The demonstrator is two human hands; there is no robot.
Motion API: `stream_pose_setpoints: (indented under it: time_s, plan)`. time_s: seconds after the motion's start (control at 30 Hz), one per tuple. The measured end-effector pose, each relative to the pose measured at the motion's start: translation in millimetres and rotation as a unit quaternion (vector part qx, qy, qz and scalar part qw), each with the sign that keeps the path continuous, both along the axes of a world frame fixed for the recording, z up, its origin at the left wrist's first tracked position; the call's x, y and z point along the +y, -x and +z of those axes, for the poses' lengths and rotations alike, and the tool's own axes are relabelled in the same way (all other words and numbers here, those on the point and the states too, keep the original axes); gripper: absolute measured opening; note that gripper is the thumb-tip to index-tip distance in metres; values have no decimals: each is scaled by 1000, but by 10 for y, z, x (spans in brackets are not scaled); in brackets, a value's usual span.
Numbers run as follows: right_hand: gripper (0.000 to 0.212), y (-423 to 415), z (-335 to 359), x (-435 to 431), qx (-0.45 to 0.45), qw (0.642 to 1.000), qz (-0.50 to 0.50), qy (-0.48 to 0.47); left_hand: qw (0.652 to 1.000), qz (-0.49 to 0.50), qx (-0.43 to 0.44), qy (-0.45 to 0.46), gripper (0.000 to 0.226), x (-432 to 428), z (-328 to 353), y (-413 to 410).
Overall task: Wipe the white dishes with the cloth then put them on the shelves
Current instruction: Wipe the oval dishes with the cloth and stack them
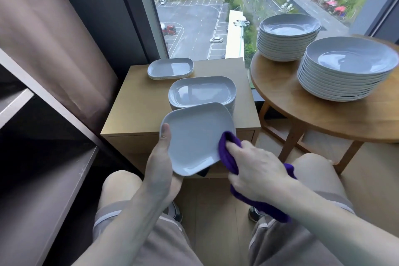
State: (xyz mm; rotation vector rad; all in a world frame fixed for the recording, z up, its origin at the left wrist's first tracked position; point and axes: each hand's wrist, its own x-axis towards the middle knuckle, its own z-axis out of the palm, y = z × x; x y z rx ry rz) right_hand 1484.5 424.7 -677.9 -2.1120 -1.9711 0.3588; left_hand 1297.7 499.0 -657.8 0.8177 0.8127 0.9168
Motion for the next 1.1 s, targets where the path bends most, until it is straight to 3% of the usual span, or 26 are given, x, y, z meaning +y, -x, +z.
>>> stream_pose_setpoints:
  time_s: [0.23,0.53,0.8,1.1]
  plan:
    - [77,475,38,-210,-32,991,109,-68,999,-20,12,41,63,-59,-58,-100]
    - [74,32,-27,38,-42,996,18,-74,999,-47,21,12,46,-90,-87,-108]
    - [67,-272,-89,139,-43,998,-1,-52,999,8,37,22,47,75,63,44]
    - [70,-479,-19,192,60,986,-53,-146,996,27,79,28,41,535,297,60]
